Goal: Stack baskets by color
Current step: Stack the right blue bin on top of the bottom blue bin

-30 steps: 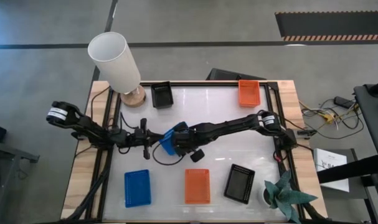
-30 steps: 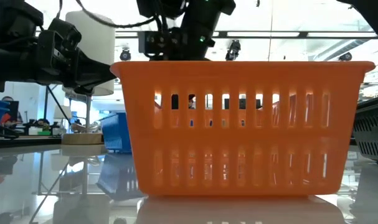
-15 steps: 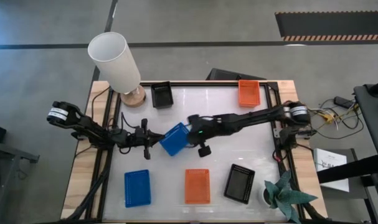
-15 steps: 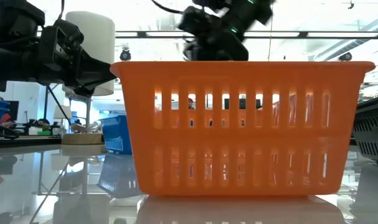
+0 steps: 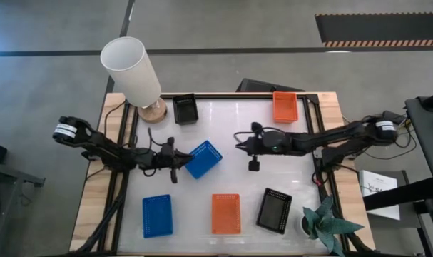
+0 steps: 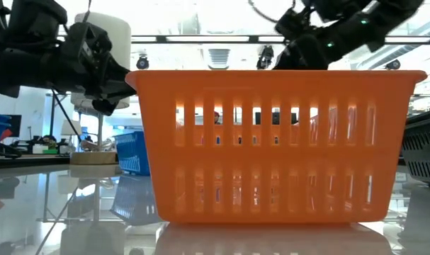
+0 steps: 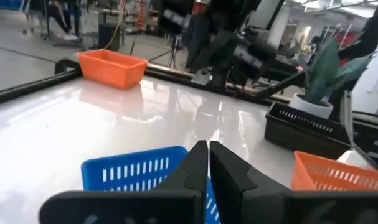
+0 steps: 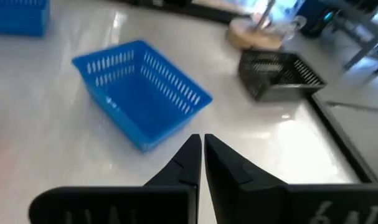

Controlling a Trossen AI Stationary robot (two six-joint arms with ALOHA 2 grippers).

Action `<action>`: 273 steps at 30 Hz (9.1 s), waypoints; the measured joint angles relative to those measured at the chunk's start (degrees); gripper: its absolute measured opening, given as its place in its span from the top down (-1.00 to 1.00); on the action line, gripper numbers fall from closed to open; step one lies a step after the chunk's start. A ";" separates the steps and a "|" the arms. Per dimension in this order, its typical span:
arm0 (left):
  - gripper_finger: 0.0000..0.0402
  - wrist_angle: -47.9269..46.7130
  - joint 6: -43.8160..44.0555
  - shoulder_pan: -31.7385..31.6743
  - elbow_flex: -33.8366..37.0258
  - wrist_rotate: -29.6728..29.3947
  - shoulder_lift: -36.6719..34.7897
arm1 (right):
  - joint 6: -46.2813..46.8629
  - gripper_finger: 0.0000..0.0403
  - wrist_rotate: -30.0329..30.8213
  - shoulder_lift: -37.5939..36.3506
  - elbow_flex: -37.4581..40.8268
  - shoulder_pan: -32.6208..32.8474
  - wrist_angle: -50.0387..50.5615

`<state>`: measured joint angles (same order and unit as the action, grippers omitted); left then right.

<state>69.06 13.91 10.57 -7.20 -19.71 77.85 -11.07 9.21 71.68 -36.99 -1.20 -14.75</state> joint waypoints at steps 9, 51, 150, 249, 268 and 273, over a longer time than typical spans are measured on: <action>0.79 -15.13 2.31 -1.14 -6.93 0.18 -2.95 | -0.75 0.94 0.47 -6.66 8.21 -1.28 -7.47; -0.03 -89.27 12.19 -18.36 -40.21 14.82 4.21 | -8.02 0.94 -0.19 -6.78 10.07 -1.48 -9.59; 1.00 -158.04 116.28 43.39 -77.46 10.33 17.02 | -1.70 0.94 -6.71 -6.76 15.03 -9.94 -20.69; 0.33 -143.47 109.08 41.55 -68.74 10.65 19.65 | -1.09 0.94 -6.67 -6.76 15.01 -9.94 -20.71; 0.99 -146.18 110.74 41.13 -68.72 9.68 15.62 | -1.09 0.94 -6.66 -6.76 15.01 -9.94 -20.73; 0.99 -145.71 113.16 41.20 -68.56 7.23 13.18 | -1.11 0.94 -6.66 -6.76 15.01 -9.94 -20.73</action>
<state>-76.65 127.07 51.77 -75.77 -12.48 91.04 -12.19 2.55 64.93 -21.98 -11.14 -35.48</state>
